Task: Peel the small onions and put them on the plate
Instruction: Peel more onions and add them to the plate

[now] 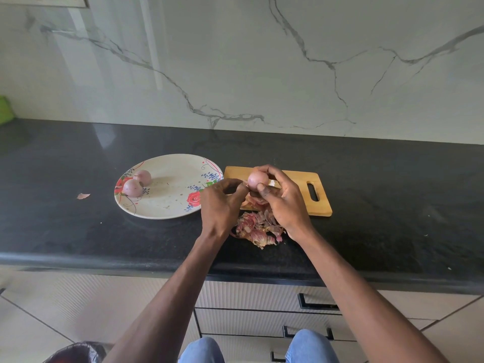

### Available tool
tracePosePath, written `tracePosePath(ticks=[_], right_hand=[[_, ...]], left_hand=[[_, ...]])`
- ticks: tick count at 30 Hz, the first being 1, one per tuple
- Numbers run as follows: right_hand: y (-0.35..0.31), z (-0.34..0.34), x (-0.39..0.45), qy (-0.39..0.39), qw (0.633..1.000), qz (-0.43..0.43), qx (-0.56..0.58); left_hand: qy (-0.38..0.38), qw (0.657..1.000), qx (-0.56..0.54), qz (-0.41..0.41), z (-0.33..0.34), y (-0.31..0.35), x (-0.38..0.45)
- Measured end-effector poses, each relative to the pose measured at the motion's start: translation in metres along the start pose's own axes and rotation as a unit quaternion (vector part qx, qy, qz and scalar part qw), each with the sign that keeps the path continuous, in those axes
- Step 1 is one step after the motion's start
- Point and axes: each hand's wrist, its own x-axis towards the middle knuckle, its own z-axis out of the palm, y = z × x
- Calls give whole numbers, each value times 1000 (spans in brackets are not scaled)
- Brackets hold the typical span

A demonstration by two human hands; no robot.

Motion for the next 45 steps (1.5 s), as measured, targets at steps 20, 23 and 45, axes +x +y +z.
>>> tracePosePath(ticks=[20,23,45], right_hand=[[-11,-7,1,16,963,134,234],[-10,-9,3,2,949,154,274],[-5,-6,1,28,971,123,201]], left_hand=[[33,992,122,27,-1,-3,3],[30,996,80,23,-2,-2,2],[-79,992,-63,76,-2,-2,-1]])
